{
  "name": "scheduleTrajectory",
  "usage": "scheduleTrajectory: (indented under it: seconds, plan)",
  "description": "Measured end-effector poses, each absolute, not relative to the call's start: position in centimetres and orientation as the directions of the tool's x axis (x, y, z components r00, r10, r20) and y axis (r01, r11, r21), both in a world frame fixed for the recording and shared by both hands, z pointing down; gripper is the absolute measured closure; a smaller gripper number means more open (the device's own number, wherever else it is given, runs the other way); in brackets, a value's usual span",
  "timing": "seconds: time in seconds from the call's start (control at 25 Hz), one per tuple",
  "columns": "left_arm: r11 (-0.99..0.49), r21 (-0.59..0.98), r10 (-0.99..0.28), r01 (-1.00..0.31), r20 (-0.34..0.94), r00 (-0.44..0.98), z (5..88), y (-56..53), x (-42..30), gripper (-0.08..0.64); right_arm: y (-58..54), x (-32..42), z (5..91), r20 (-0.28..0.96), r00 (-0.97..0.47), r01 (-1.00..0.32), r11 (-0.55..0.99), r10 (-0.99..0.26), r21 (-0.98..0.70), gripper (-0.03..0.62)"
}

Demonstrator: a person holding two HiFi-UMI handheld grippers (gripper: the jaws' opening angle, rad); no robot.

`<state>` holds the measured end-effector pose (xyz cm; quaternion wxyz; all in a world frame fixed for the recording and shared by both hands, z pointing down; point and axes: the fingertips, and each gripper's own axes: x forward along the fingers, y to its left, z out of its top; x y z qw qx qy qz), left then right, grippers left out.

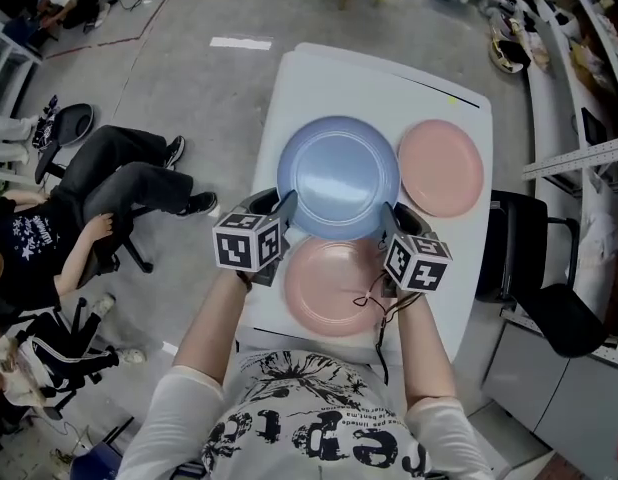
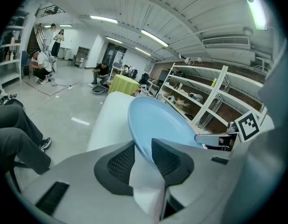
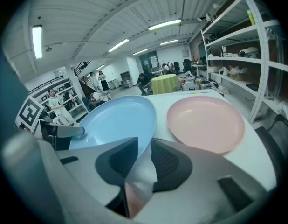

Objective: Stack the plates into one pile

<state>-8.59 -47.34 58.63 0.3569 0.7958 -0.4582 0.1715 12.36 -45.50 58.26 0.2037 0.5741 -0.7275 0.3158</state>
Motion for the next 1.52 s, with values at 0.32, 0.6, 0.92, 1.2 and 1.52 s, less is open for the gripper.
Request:
scheduleTrajectory:
  seconds: [0.32, 0.6, 0.92, 1.2, 1.52]
  plan:
    - [-0.298, 0.397, -0.64, -0.868, 0.592, 0.49, 56.2, -38.2, -8.4, 0.437, -37.2, 12.6, 55.7, 0.643, -0.283, -0.958, 0.171, -0.711, -0.232, 0.497]
    - [-0.252, 0.419, -0.639, -0.872, 0.605, 0.475, 56.1, -30.1, -7.8, 0.439, -29.8, 13.3, 55.2, 0.649, -0.302, -0.952, 0.194, -0.699, -0.235, 0.497]
    - [-0.242, 0.385, -0.607, -0.891, 0.656, 0.448, 58.6, -22.6, -7.2, 0.439, -22.0, 13.8, 58.1, 0.683, -0.309, -0.949, 0.172, -0.662, -0.263, 0.497]
    - [-0.263, 0.265, -0.584, -0.928, 0.722, 0.372, 60.9, -20.1, -7.1, 0.439, -18.7, 14.1, 60.4, 0.717, -0.302, -0.952, 0.158, -0.628, -0.263, 0.497]
    - [-0.257, 0.115, -0.598, -0.959, 0.761, 0.252, 62.5, -20.4, -6.6, 0.434, -18.7, 14.6, 61.8, 0.748, -0.284, -0.958, 0.146, -0.6, -0.247, 0.496]
